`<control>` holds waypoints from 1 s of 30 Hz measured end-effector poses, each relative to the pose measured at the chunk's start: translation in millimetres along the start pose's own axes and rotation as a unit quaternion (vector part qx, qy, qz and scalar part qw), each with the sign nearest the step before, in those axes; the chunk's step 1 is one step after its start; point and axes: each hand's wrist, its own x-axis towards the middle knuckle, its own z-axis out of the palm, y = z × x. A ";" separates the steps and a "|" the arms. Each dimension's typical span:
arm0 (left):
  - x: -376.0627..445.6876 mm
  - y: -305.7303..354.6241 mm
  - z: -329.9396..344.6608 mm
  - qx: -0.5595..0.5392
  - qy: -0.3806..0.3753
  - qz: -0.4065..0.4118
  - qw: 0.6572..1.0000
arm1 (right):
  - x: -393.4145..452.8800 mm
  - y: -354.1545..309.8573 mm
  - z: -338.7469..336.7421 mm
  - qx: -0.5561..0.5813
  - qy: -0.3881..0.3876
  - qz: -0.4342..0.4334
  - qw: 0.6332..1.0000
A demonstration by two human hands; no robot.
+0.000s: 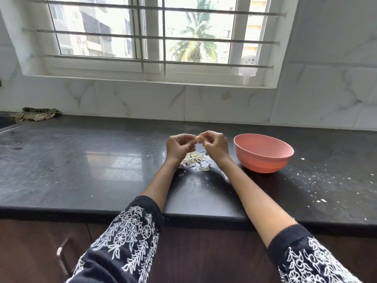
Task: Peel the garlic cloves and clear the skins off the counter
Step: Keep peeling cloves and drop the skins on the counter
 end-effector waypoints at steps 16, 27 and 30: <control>3.2 -2.3 -3.3 -0.021 0.045 0.009 0.999 | -3.1 -4.2 -3.5 0.174 -0.016 0.025 0.984; 1.2 -0.6 -4.4 -0.118 -0.016 -0.044 0.992 | -6.0 -8.4 -1.0 0.175 -0.093 0.022 0.980; 0.9 -1.9 -3.4 -0.104 -0.013 -0.035 0.994 | -4.7 -7.8 -1.5 0.174 -0.075 0.033 0.981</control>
